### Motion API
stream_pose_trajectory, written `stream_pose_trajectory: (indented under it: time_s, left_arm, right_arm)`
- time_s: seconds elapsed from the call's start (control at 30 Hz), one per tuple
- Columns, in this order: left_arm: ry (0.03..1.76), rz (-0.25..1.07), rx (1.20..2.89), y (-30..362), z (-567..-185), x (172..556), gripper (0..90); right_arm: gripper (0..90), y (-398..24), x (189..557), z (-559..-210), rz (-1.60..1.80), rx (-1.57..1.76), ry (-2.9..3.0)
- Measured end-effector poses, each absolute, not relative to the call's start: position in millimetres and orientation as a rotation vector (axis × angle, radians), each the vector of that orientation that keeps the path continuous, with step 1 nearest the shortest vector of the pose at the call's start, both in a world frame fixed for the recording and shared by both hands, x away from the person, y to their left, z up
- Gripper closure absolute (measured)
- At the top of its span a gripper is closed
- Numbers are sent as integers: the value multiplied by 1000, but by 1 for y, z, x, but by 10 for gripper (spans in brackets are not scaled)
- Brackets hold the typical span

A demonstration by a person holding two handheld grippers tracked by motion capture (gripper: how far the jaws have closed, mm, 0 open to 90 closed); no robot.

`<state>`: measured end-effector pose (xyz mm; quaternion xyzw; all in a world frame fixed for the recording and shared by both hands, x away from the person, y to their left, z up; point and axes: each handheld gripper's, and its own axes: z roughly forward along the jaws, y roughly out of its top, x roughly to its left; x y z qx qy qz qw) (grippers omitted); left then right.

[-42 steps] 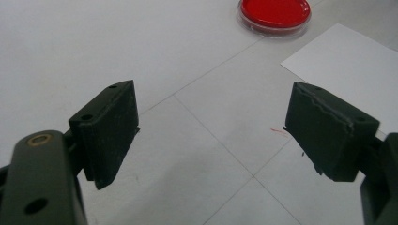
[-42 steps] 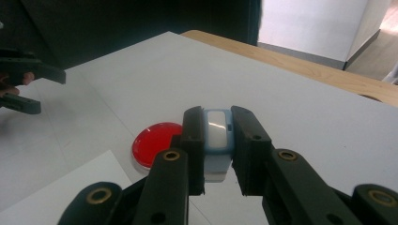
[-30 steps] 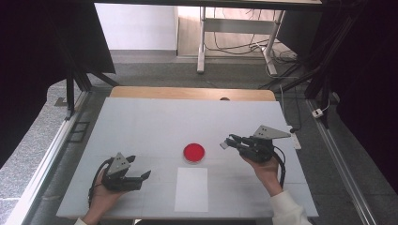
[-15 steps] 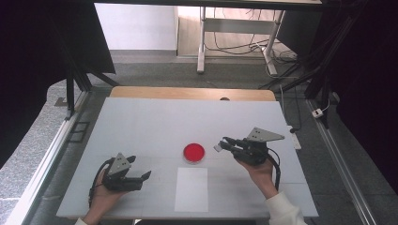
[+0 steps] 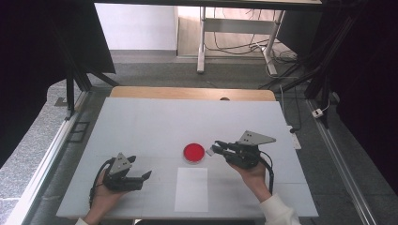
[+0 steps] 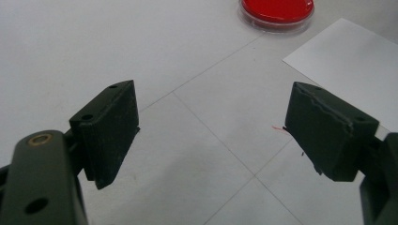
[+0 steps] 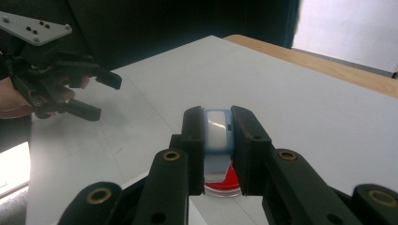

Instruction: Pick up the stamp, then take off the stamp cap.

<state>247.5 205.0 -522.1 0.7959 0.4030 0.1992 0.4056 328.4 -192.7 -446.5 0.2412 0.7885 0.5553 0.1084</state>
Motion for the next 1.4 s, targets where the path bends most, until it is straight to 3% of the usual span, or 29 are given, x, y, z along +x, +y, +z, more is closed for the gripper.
stream_pose_trajectory:
  time_s: [1.4]
  left_arm:
    - [999,524,2011,204,-520,247,183]
  right_arm:
    - [751,-158,311,-457,1648,633,2410]
